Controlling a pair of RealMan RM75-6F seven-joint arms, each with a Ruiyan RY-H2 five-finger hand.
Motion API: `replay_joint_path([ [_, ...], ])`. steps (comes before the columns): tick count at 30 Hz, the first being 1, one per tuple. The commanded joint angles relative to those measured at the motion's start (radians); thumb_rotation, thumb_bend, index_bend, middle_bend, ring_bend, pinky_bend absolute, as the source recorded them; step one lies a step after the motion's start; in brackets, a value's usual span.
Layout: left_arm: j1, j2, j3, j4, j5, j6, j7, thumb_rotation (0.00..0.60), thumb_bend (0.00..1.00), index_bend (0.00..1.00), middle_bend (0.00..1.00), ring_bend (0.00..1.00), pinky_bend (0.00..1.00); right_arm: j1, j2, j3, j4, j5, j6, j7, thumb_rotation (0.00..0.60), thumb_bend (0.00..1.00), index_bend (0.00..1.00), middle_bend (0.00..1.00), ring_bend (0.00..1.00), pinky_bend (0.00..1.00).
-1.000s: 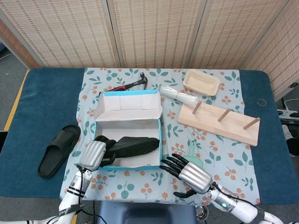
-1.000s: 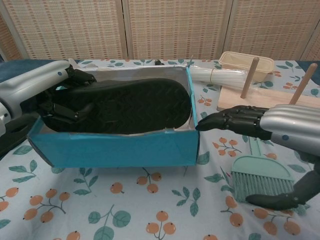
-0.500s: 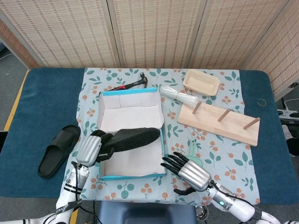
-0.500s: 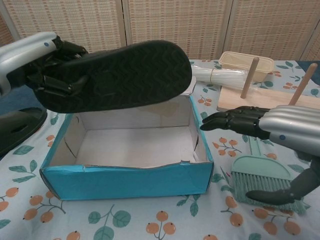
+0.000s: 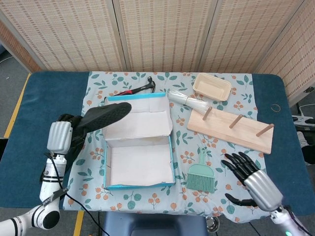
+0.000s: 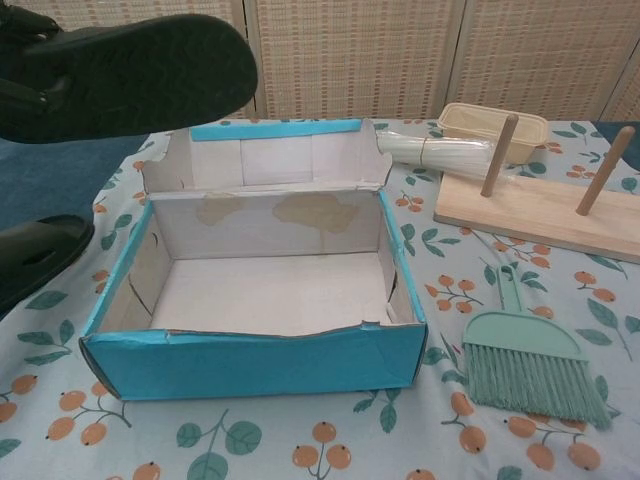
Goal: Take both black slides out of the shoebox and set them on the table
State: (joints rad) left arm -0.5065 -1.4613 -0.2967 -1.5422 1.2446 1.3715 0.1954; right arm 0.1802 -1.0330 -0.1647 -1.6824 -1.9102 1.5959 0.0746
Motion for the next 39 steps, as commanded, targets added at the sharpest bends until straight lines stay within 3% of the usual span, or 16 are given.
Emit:
replay_joint_path([
  [1,-0.036,-0.095,0.036,0.494,0.018,-0.047,0.026,0.600,0.64,0.64,0.61,0.39,0.29,-0.126,0.069,-0.063,0.085,-0.006,0.141,0.111,0.388,0.22,0.00,0.00,0.00,0.00],
  [5,-0.066,-0.188,0.053,0.799,0.017,-0.117,-0.016,0.600,0.63,0.62,0.60,0.39,0.27,-0.154,0.084,-0.093,0.121,-0.016,0.146,0.171,0.390,0.22,0.00,0.00,0.00,0.00],
  [11,-0.064,-0.317,0.092,1.075,0.026,-0.190,-0.079,0.600,0.59,0.51,0.49,0.31,0.23,-0.165,0.079,-0.102,0.141,-0.026,0.131,0.196,0.387,0.22,0.00,0.00,0.00,0.00],
  [16,-0.046,-0.354,0.113,1.140,0.028,-0.262,-0.121,0.600,0.54,0.13,0.12,0.08,0.17,-0.161,0.081,-0.101,0.140,-0.027,0.110,0.206,0.387,0.22,0.00,0.00,0.00,0.00],
  [20,-0.035,-0.371,0.101,1.141,0.007,-0.305,-0.137,0.600,0.49,0.00,0.00,0.00,0.14,-0.165,0.082,-0.095,0.135,-0.022,0.108,0.203,0.387,0.22,0.00,0.00,0.00,0.00],
  [24,-0.005,-0.363,0.099,1.046,0.010,-0.275,-0.193,0.600,0.45,0.00,0.00,0.00,0.14,-0.176,0.083,-0.088,0.129,-0.011,0.110,0.199,0.386,0.22,0.00,0.00,0.00,0.00],
  [28,0.023,-0.283,0.097,0.882,0.004,-0.272,-0.176,0.600,0.42,0.00,0.00,0.00,0.13,-0.181,0.085,-0.084,0.127,-0.014,0.109,0.192,0.385,0.22,0.00,0.00,0.00,0.00],
  [39,0.153,0.067,0.114,0.166,-0.086,-0.265,-0.072,0.600,0.41,0.00,0.00,0.00,0.12,-0.199,0.088,-0.077,0.112,-0.019,0.106,0.165,0.385,0.22,0.00,0.00,0.00,0.00],
])
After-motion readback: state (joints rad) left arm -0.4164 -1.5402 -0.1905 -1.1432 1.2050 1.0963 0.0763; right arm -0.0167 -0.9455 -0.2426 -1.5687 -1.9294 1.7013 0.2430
